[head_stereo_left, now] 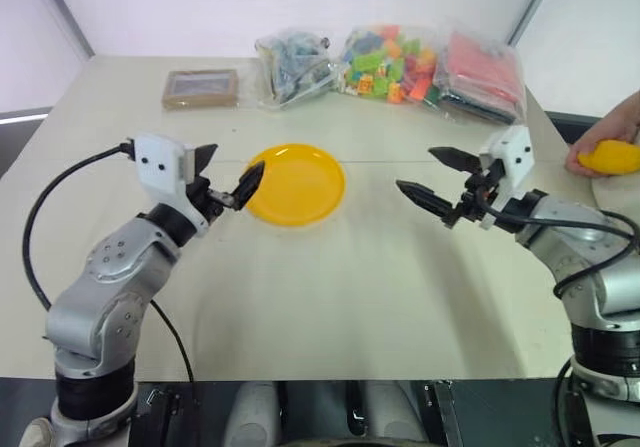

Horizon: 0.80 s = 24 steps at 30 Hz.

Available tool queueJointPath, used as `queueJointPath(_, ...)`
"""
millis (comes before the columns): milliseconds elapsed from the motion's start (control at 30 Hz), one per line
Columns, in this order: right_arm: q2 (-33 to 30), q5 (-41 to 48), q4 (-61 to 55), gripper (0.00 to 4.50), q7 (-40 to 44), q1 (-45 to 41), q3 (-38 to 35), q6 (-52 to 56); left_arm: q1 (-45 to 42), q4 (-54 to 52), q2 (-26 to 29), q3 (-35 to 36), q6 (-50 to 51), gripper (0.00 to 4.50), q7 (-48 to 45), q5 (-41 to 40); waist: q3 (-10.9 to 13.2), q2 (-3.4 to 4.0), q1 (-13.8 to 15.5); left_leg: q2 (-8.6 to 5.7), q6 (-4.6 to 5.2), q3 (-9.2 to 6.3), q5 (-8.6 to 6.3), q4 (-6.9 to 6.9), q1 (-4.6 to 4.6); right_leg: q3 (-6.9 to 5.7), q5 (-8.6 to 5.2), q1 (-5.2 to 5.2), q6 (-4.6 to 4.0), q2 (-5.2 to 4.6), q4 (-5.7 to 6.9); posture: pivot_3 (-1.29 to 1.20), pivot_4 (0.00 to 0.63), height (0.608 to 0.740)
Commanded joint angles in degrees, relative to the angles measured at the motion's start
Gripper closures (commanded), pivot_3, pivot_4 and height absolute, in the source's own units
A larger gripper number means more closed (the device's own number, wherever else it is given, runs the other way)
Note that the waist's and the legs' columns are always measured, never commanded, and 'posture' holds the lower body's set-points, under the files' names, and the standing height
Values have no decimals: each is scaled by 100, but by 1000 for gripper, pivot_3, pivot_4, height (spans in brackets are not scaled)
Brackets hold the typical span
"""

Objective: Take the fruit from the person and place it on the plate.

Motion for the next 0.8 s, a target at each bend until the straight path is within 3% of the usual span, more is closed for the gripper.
queueJointPath(33,-156,99,-54,57,119,-51,-251,-57,25,-246,81,166,-27,0,-122,-210,0,0,1,0,0,0,0,0,0,0,0,0,0,0,0,0,150,731)
queueJointPath(800,-257,236,-90,57,29,50,-413,85,-151,-52,120,44,-107,0,-94,-299,0,0,3,0,0,0,0,2,1,0,0,2,0,0,0,0,150,731)
